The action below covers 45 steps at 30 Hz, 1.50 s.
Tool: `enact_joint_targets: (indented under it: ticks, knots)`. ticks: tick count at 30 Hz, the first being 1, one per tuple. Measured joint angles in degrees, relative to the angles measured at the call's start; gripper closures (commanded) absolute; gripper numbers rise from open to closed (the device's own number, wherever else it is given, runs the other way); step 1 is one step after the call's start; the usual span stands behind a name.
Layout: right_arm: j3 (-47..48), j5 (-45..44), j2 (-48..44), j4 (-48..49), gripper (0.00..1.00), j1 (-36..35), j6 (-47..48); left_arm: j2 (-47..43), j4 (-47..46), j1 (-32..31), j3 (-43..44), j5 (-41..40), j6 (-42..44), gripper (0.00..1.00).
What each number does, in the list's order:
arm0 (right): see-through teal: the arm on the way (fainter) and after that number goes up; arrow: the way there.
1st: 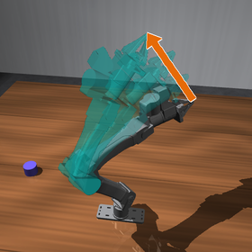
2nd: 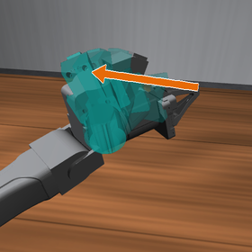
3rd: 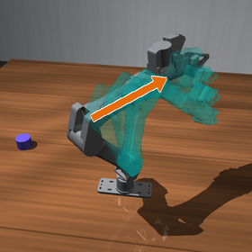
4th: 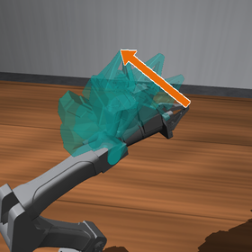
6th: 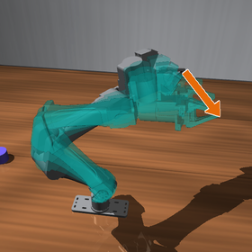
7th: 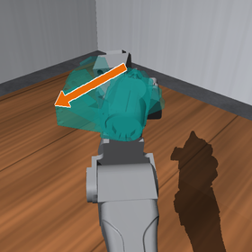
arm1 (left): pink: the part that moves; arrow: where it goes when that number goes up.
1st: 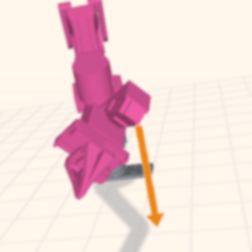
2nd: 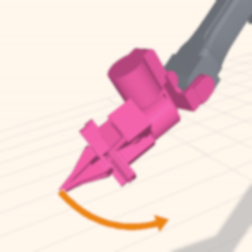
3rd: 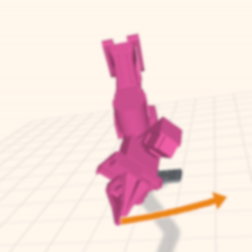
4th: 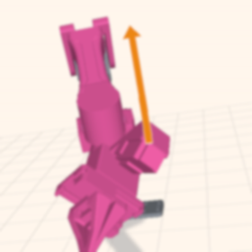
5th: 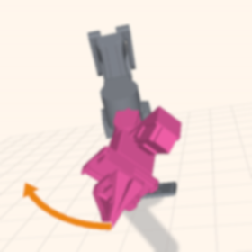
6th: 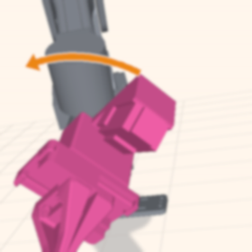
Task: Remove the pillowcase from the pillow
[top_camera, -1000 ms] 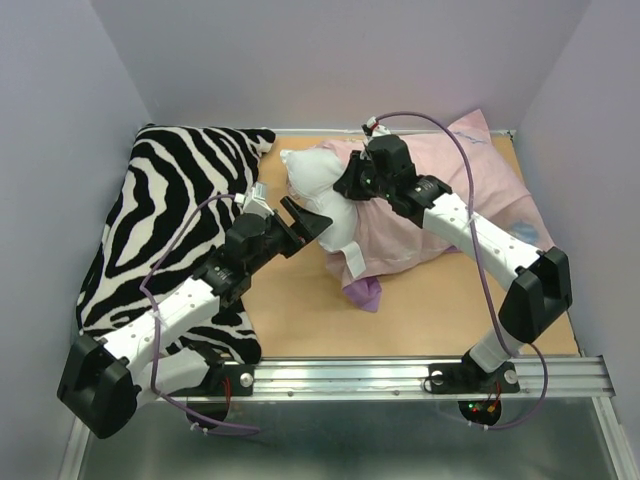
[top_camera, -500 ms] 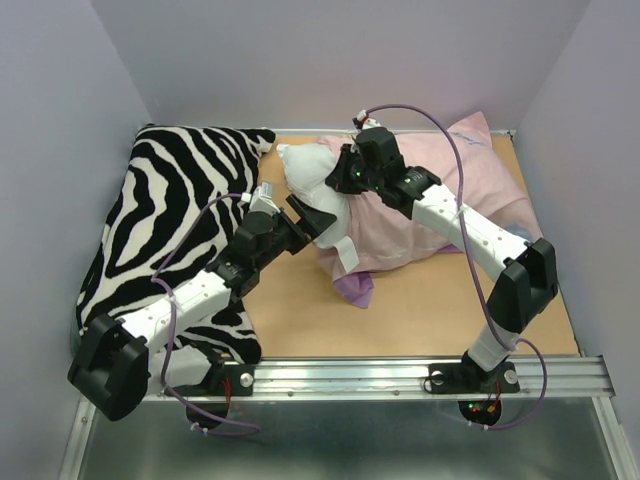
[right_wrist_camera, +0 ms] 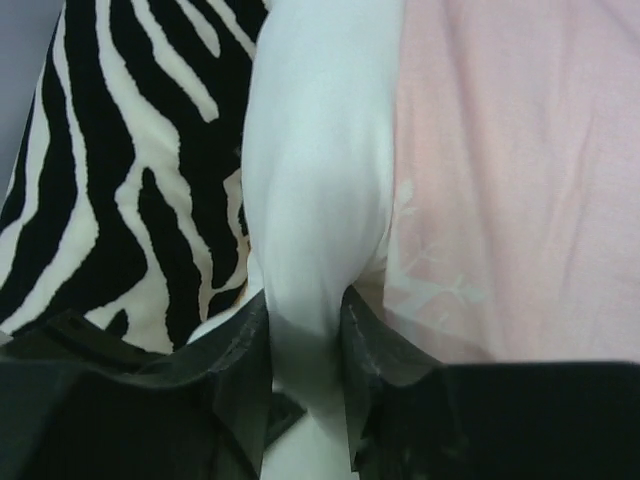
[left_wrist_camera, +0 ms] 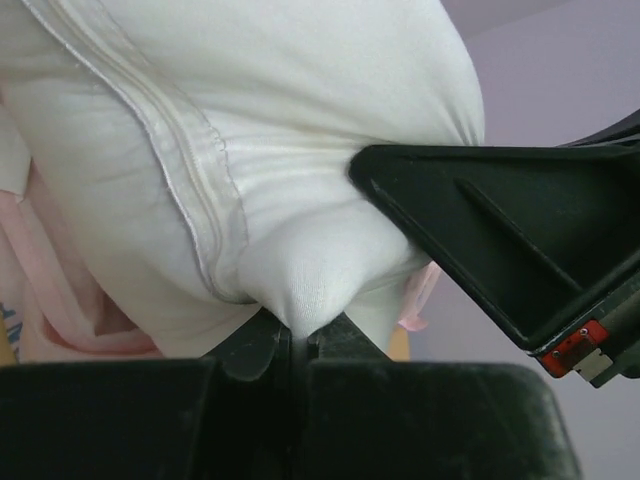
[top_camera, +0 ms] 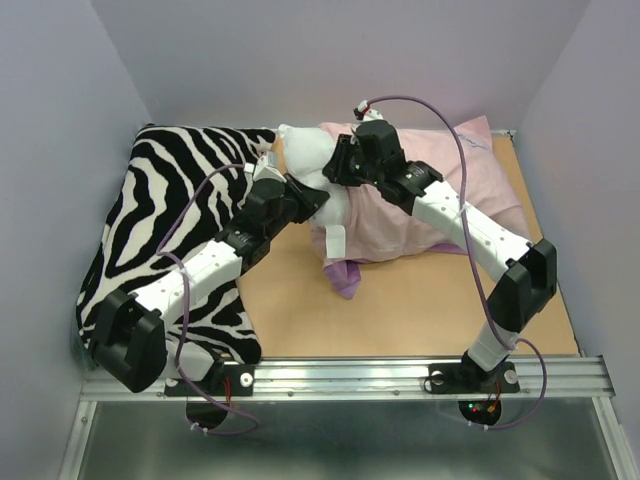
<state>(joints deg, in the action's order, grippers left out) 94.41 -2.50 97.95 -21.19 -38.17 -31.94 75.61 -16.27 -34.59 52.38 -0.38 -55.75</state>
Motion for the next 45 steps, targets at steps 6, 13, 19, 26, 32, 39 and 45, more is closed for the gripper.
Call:
enact_joint_targets:
  ticks: [6, 13, 19, 26, 32, 39, 45]
  knots:
    - [2.36, -2.49, -2.71, -1.51, 0.14, -1.09, 3.48, -0.02, 4.07, 3.34, 0.28, -2.95, 1.51, 1.0]
    - [-5.25, -10.03, -18.18, -1.88, 0.11, -0.11, 6.38, -0.15, 6.29, 4.59, -0.02, -3.34, 2.67, 1.0]
    - [-17.2, -14.47, -23.82, -1.84, 0.1, 6.32, 7.43, -1.33, 6.91, 4.59, -0.28, -3.26, 3.39, 1.0]
    - [-24.9, -15.28, -21.49, -4.57, 0.09, 13.62, 7.74, -1.36, 7.58, 4.7, -0.28, -3.17, 4.17, 1.0]
    - [-25.24, -13.05, -19.23, -2.58, 0.27, 14.36, 7.5, -1.38, 7.61, 4.7, -0.28, -3.13, 4.48, 1.0]
    - [-25.16, -10.73, -15.34, -1.33, 0.99, 15.8, 6.6, -1.97, 9.68, 4.85, 0.39, -3.1, 5.81, 1.0]
    - [-25.05, -7.78, -17.29, -0.92, 0.99, 24.22, 6.45, -2.45, 12.28, 7.04, 4.61, -0.33, 7.37, 1.0]
